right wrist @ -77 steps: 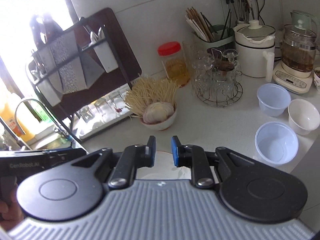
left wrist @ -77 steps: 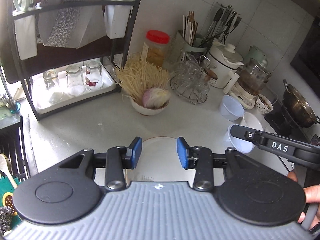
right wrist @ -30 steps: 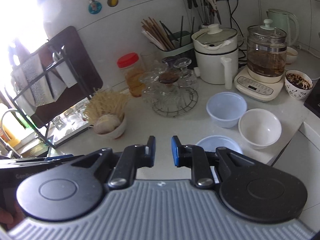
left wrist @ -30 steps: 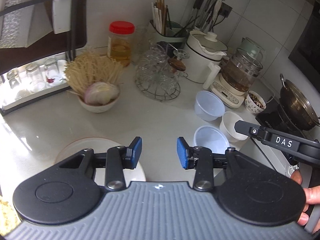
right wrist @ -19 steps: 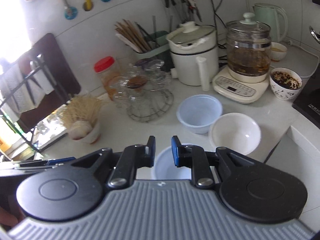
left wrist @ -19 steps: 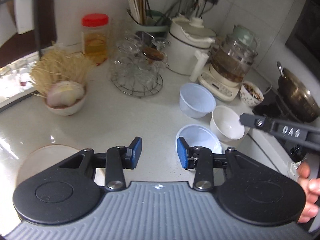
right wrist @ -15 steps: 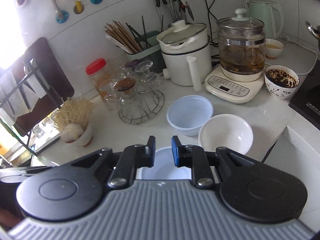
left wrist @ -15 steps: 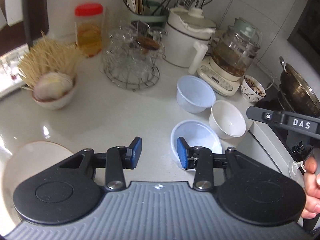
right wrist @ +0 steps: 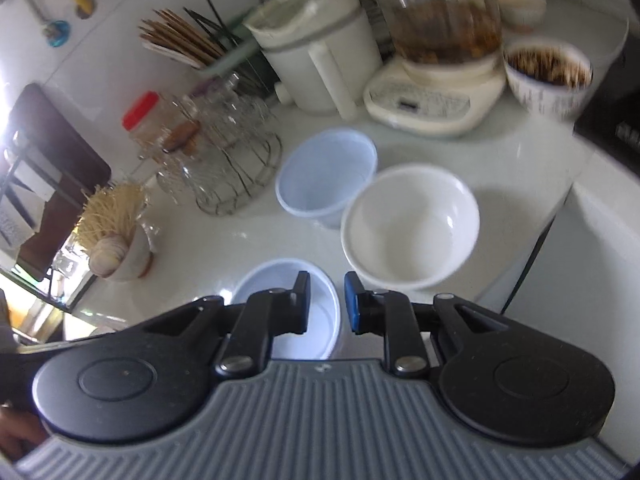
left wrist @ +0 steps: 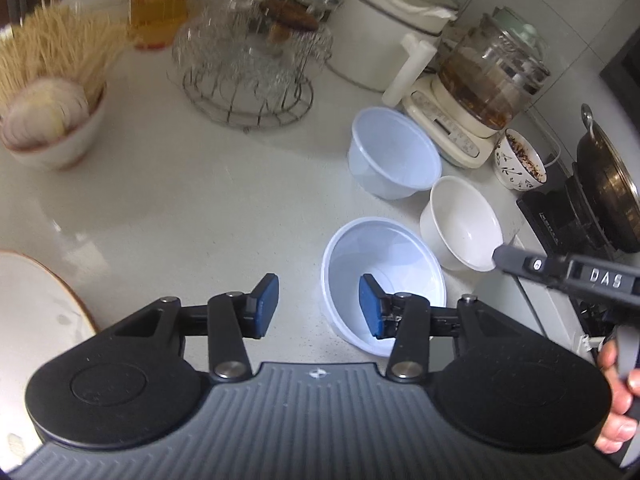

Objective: Organize plates and bowls
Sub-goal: 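Close the left gripper on the light blue bowl rim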

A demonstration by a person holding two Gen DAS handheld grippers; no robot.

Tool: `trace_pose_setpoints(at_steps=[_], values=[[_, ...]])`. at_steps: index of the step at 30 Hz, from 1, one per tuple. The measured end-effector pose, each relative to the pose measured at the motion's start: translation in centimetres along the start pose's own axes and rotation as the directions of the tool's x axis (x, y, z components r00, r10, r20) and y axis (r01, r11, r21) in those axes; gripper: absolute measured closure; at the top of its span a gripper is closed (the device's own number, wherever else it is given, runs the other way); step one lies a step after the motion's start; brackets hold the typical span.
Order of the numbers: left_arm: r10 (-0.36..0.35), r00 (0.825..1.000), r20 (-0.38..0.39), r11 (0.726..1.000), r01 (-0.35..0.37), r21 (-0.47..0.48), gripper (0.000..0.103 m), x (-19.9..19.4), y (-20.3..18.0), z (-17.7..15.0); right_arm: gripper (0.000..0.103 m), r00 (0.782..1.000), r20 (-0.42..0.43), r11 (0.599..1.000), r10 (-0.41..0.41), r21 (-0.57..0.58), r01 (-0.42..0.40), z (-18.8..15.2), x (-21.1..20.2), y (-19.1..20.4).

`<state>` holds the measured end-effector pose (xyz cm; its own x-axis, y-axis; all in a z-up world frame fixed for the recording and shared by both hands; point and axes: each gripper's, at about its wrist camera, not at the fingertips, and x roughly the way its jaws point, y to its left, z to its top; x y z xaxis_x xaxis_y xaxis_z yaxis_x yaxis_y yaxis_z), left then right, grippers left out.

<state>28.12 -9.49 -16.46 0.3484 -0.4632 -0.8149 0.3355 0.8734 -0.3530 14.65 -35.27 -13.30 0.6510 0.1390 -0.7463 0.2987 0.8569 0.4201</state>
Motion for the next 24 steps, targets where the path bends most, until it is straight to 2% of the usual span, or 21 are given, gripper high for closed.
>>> trace_pose_setpoints(at_steps=[1,3,6,12,19,24], values=[[0.000,1.000,-0.010,1.000,0.000,-0.005,0.053,0.4,0.1,0.0,0.077,1.000,-0.012,1.000,0.001,0.014,-0.001,-0.1,0.3,-0.4],[-0.004,1.000,-0.029,1.000,0.004,-0.020,0.053,1.1,0.4,0.1,0.058,0.999,-0.045,0.998,0.020,0.058,-0.017,-0.3,1.1,-1.3],[-0.010,0.999,-0.045,1.000,0.009,-0.029,0.053,2.0,0.5,0.2,0.054,0.996,-0.075,0.993,0.054,0.108,-0.046,-0.7,1.8,-2.4],[-0.014,0.996,-0.087,0.999,0.010,-0.052,0.053,3.9,0.7,0.3,0.054,0.984,-0.149,0.974,0.093,0.218,-0.059,-1.8,4.4,-4.0],[-0.019,0.994,-0.107,0.998,0.012,-0.061,0.054,4.5,1.2,0.1,0.057,0.987,-0.118,0.969,0.105,0.236,-0.074,-2.6,4.8,-4.2],[-0.028,0.995,-0.098,0.996,0.019,-0.083,0.054,4.9,1.3,0.1,0.072,0.989,-0.126,0.975,0.081,0.214,-0.052,-2.4,5.4,-3.7]])
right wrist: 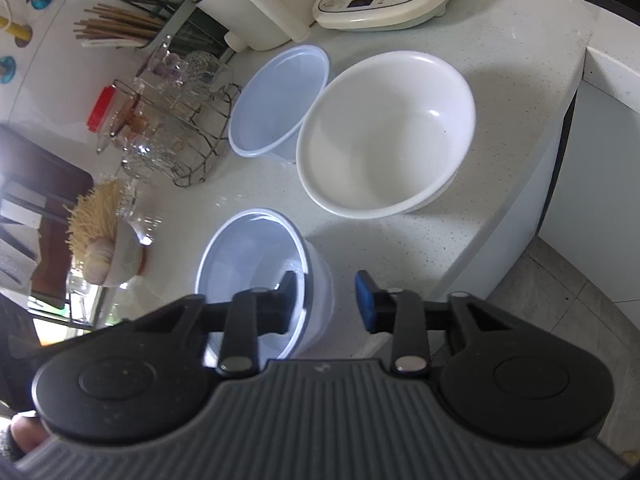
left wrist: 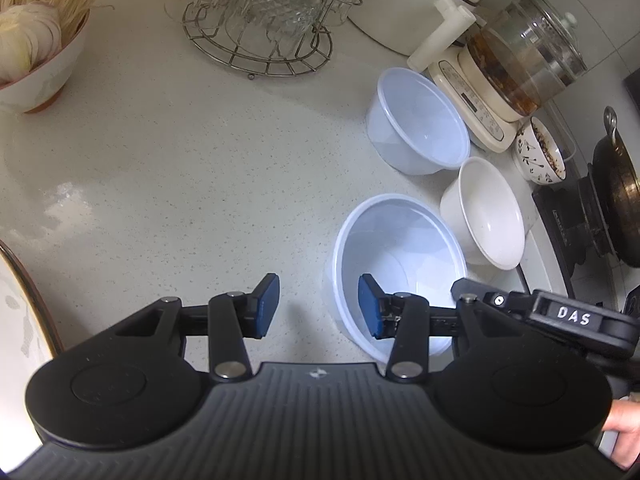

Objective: Organize plates and bowls
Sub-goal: 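Close the left gripper on the light blue bowl rim, then lift the light blue bowl and carry it toward the stacked plates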

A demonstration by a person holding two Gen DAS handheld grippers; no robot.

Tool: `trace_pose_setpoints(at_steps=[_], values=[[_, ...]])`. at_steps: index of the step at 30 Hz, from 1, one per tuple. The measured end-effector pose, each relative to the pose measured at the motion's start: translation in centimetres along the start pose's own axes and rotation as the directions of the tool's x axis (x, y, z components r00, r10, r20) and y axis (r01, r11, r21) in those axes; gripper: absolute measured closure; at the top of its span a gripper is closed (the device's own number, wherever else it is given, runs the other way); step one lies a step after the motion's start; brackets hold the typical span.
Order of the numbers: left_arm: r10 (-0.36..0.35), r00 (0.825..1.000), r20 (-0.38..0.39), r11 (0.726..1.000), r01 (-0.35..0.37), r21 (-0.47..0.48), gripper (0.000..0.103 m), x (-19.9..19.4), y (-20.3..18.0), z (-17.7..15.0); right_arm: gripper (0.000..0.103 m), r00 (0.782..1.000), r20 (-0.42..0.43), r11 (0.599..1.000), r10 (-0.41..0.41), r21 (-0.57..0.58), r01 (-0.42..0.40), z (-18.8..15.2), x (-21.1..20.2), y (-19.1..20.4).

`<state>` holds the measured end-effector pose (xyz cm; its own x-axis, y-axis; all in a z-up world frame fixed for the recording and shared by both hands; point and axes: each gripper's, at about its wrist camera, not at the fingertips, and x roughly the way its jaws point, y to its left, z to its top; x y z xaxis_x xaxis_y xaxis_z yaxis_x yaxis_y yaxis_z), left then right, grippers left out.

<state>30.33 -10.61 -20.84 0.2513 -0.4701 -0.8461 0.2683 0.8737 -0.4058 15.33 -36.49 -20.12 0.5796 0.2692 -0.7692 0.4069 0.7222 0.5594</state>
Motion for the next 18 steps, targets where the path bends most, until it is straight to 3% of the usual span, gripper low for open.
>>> trace_pose_setpoints(at_steps=[5,12,18], values=[[-0.009,1.000,-0.007,1.000,0.009,-0.014,0.066,0.6,0.1,-0.1,0.078,1.000,0.018,1.000,-0.007,-0.004,0.007,-0.3,-0.4,0.0],[-0.010,1.000,0.007,1.000,0.010,0.015,0.093,0.5,-1.0,0.0,0.088,1.000,0.000,0.999,0.021,-0.041,-0.021,-0.2,-0.2,0.4],[-0.015,1.000,0.015,1.000,0.015,0.022,0.093,-0.1,-1.1,0.0,0.088,0.999,0.005,0.997,0.034,-0.072,-0.033,-0.1,-0.5,1.2]])
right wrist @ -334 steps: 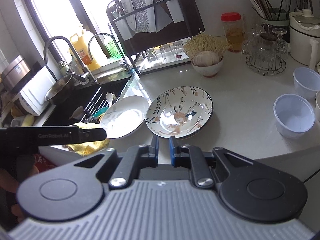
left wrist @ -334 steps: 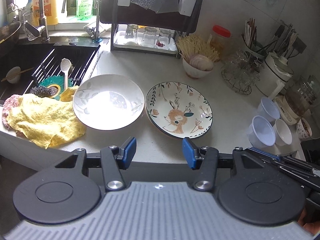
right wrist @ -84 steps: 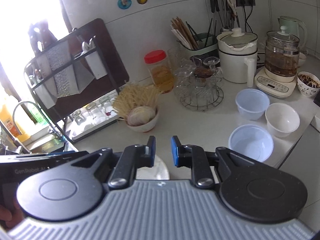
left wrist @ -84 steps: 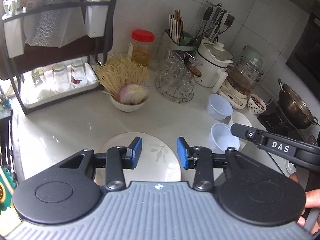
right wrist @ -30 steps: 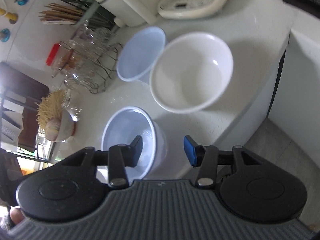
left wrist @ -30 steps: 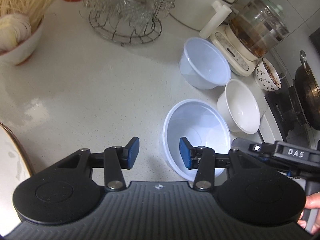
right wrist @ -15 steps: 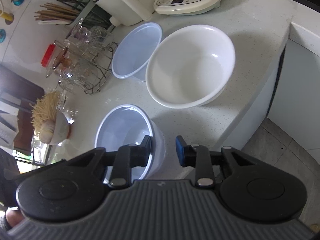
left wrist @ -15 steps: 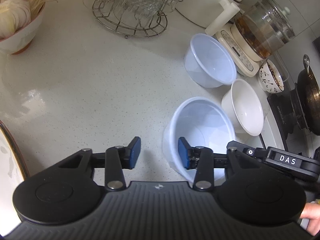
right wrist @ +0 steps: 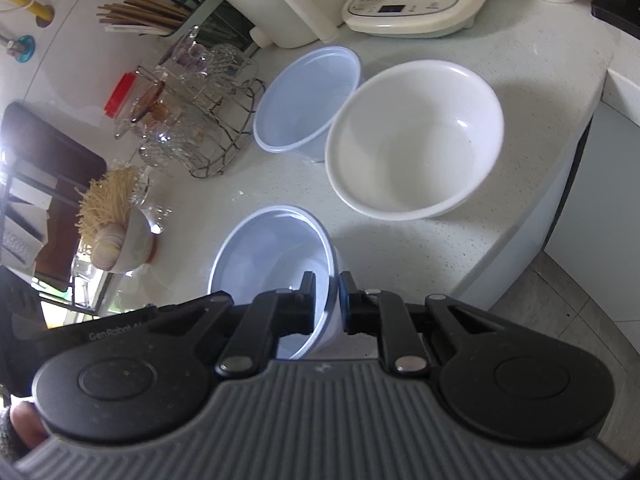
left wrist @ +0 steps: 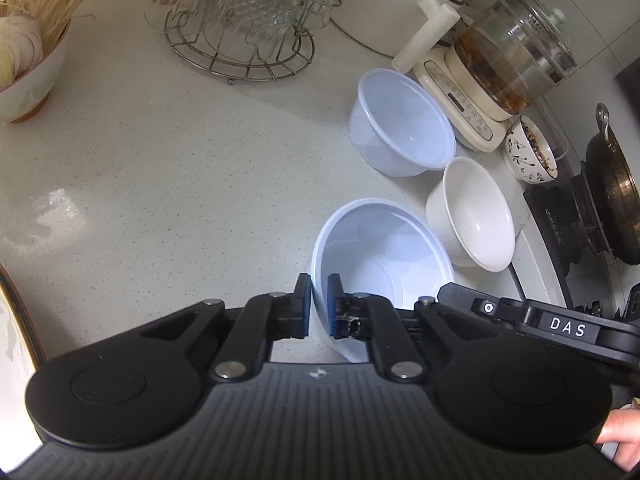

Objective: Organize plates and bowls
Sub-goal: 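Lift the light blue bowl and carry it toward the stacked plates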

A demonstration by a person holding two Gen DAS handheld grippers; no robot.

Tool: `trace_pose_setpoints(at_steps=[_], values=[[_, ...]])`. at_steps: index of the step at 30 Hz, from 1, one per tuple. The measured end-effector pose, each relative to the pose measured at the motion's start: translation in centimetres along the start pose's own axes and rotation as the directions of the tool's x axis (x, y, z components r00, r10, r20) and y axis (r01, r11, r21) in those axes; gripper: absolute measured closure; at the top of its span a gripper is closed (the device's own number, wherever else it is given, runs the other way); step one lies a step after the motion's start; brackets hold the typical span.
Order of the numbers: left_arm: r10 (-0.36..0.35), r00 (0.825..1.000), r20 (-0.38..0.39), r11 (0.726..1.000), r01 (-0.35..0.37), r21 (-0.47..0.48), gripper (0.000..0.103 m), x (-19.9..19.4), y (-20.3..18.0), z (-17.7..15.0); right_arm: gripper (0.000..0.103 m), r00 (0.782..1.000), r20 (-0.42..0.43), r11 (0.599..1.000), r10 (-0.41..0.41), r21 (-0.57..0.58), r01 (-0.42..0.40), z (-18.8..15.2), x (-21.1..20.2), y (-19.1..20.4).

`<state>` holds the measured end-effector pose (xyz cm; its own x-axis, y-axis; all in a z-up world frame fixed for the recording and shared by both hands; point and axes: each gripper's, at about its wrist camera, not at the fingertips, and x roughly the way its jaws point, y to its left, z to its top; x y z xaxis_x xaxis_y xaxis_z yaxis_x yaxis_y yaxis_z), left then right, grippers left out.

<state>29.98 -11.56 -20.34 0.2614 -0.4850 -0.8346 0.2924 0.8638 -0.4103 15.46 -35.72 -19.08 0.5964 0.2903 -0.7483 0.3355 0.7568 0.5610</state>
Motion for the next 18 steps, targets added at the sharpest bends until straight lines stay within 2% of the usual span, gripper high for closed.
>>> trace_pose_setpoints(at_steps=[9,18], values=[[0.016,0.999,0.031,0.999,-0.015,-0.035,0.093,-1.8,1.0,-0.3,0.088,0.999,-0.009,0.998,0.036,-0.056,-0.037,0.4,0.3,1.5],[0.094,0.993,0.069,0.991,-0.087,-0.100,0.093,-4.9,3.5,-1.2,0.088,0.993,-0.077,0.980,0.088,-0.174,-0.101,0.3,2.1,5.2]])
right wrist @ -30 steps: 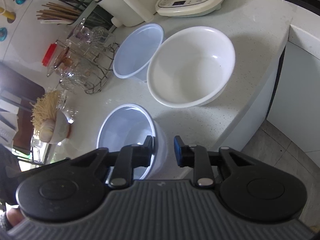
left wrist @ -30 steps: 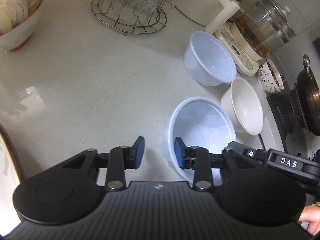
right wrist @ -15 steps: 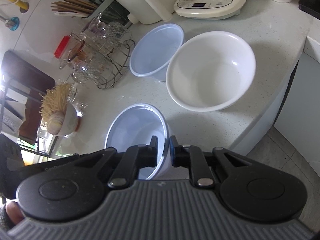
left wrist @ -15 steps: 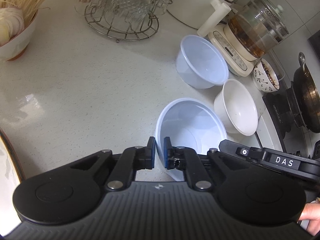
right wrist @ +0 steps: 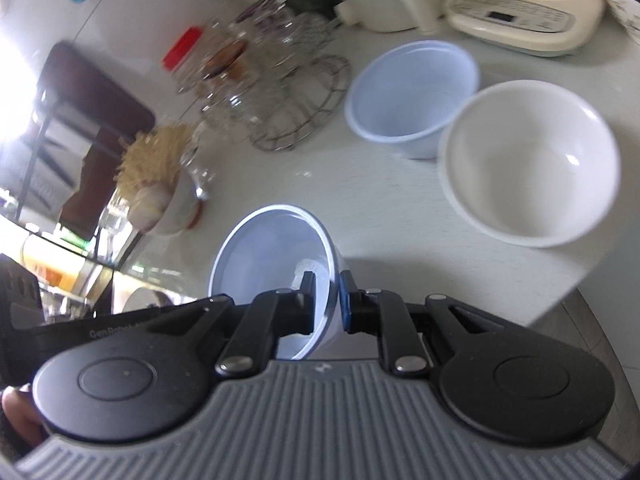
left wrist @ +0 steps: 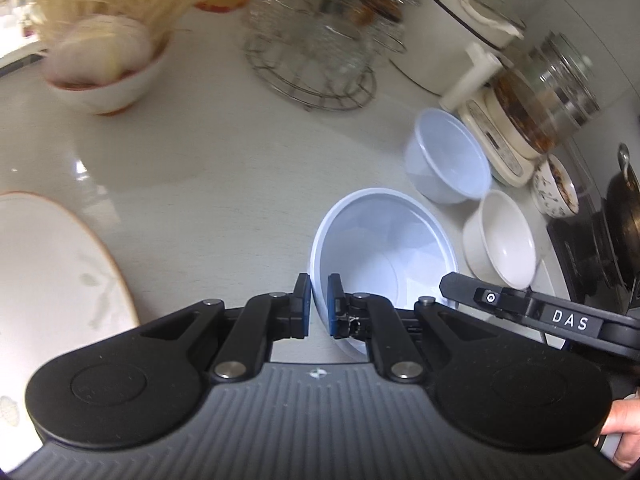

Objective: Organize plates and bowls
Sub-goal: 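Lift the light blue bowl and carry it toward the stacked plates, then lower the light blue bowl onto the counter and open the left gripper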

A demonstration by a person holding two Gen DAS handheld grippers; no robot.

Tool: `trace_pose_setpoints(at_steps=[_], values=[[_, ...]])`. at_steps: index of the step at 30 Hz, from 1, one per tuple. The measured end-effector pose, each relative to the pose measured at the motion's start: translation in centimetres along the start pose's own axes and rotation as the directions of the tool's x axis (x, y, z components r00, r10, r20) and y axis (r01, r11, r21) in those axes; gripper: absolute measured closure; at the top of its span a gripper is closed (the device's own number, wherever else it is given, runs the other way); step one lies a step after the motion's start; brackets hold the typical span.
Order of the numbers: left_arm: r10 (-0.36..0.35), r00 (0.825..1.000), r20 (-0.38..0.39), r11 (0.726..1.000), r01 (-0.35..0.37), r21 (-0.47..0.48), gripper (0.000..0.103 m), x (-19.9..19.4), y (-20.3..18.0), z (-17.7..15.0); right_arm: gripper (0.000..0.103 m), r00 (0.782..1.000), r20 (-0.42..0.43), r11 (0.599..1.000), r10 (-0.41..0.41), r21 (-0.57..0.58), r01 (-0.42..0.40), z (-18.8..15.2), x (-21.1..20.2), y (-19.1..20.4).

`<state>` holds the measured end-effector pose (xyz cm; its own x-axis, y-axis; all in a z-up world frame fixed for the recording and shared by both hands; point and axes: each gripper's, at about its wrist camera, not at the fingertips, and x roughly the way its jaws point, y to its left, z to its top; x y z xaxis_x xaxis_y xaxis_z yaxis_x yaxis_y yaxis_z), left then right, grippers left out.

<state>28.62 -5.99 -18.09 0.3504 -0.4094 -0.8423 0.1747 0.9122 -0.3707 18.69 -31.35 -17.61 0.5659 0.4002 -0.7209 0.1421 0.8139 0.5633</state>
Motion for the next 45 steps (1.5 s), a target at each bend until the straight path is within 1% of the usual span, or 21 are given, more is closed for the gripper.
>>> trace_pose_setpoints(at_steps=[9,11,14,16,22,25,29,32,34,38,40,45], values=[[0.047,0.999,-0.018,0.997,-0.048,-0.065,0.093,-0.7,2.7,-0.6,0.088,0.997,-0.069,0.998,0.023,-0.060,-0.027,-0.4,1.9,1.9],[0.051,0.998,-0.019,0.996,-0.053,-0.071,0.093,-0.8,2.9,-0.7,0.088,0.996,-0.081,0.998,0.020,-0.063,-0.025,-0.5,2.3,2.1],[0.049,0.999,-0.023,0.995,-0.051,-0.086,0.093,-0.6,3.1,-0.9,0.088,0.996,-0.092,0.995,-0.006,-0.095,-0.003,-0.7,2.6,2.5],[0.069,0.997,-0.029,0.994,-0.071,-0.078,0.093,-0.5,3.0,-1.0,0.088,0.995,-0.101,0.995,-0.003,-0.097,-0.007,-0.7,2.7,2.6],[0.070,0.997,-0.041,0.993,-0.074,-0.097,0.093,-0.3,3.3,-0.9,0.088,0.993,-0.114,0.995,-0.011,-0.097,0.000,-0.9,3.2,2.6],[0.070,0.997,-0.040,0.993,-0.074,-0.096,0.092,-0.2,3.3,-0.9,0.088,0.994,-0.108,0.994,-0.022,-0.108,0.010,-1.0,3.2,2.9],[0.098,0.994,-0.041,0.990,-0.101,-0.102,0.092,0.2,3.3,-1.2,0.088,0.993,-0.114,0.994,-0.016,-0.106,0.004,-1.1,3.3,2.8],[0.091,0.995,-0.034,0.990,-0.094,-0.104,0.092,0.1,3.3,-1.4,0.086,0.994,-0.105,0.993,-0.028,-0.115,0.016,-1.2,3.2,2.9],[0.100,0.995,-0.029,0.990,-0.102,-0.102,0.088,0.1,3.3,-1.5,0.086,0.995,-0.096,0.992,-0.025,-0.123,0.013,-1.3,3.1,3.1],[0.108,0.994,-0.005,0.987,-0.108,-0.117,0.081,-0.5,3.6,-1.6,0.085,0.997,-0.077,0.989,-0.022,-0.146,0.011,-1.3,2.9,3.5],[0.121,0.993,0.011,0.987,-0.119,-0.112,0.081,-1.0,3.6,-1.7,0.085,0.998,-0.065,0.989,-0.008,-0.151,-0.001,-1.2,2.7,3.5],[0.135,0.989,0.057,0.988,-0.129,-0.086,0.081,-2.6,3.0,-1.5,0.085,1.000,-0.021,0.988,-0.015,-0.155,0.012,-0.8,1.7,3.6]])
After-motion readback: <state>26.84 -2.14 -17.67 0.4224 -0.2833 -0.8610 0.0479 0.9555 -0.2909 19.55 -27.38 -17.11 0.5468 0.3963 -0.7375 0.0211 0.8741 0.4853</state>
